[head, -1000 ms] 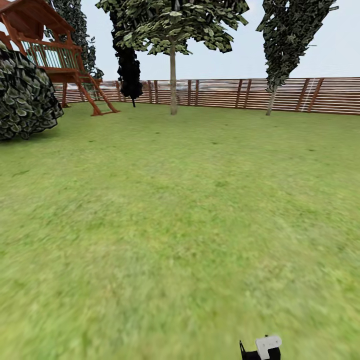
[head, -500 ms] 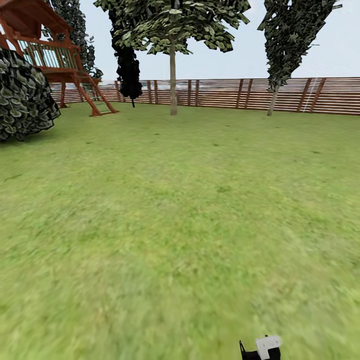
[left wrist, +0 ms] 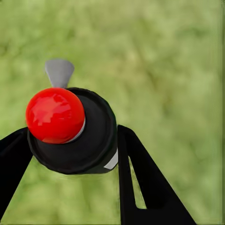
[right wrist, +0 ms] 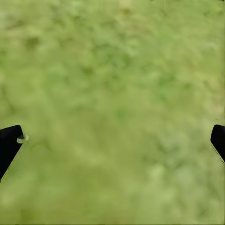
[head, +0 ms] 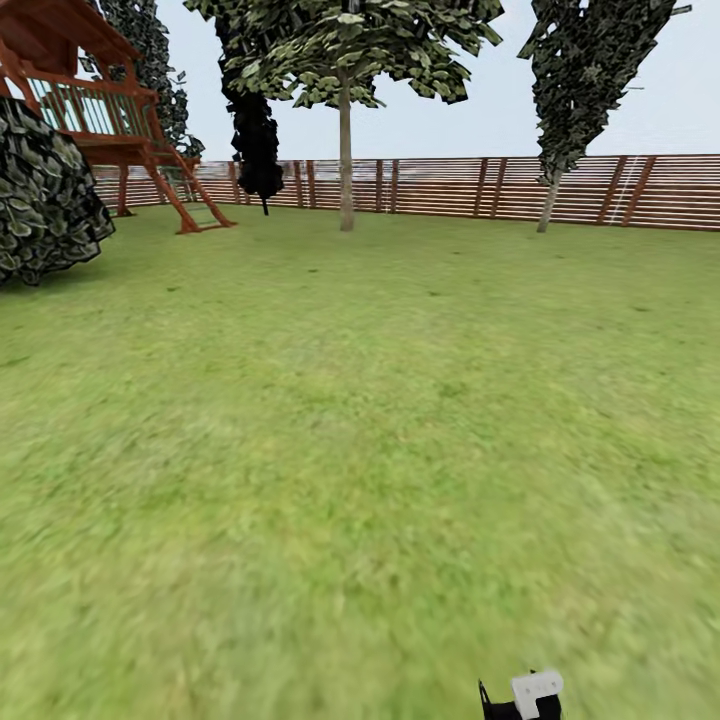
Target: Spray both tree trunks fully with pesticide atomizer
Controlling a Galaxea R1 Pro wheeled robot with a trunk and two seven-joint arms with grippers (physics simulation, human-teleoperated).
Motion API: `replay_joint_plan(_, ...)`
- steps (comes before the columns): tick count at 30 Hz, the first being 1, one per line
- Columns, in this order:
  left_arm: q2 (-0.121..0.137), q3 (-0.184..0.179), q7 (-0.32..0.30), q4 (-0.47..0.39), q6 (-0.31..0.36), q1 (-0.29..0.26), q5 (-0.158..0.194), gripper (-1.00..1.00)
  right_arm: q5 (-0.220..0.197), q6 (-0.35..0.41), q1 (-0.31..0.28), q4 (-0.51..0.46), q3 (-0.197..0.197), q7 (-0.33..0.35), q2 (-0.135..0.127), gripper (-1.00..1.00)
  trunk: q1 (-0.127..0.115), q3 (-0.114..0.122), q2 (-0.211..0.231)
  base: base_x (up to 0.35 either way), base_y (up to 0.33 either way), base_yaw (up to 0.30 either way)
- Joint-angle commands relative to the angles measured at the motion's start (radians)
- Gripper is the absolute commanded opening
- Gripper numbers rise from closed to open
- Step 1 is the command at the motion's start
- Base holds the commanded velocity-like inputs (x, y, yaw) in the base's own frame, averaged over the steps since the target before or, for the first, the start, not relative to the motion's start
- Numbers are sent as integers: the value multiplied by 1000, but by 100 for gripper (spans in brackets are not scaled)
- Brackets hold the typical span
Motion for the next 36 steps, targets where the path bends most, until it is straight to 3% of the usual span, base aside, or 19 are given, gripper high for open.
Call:
replay_joint_plan(1,0,0,0,0,0,0,0,-100,0,0,0,0,0,0,0,100,0,0,0,340,0,0)
replay_joint_plan(36,0,0,1,0,0,2,-1,-100,0,0,0,0,0,0,0,100,0,0,0,340,0,0)
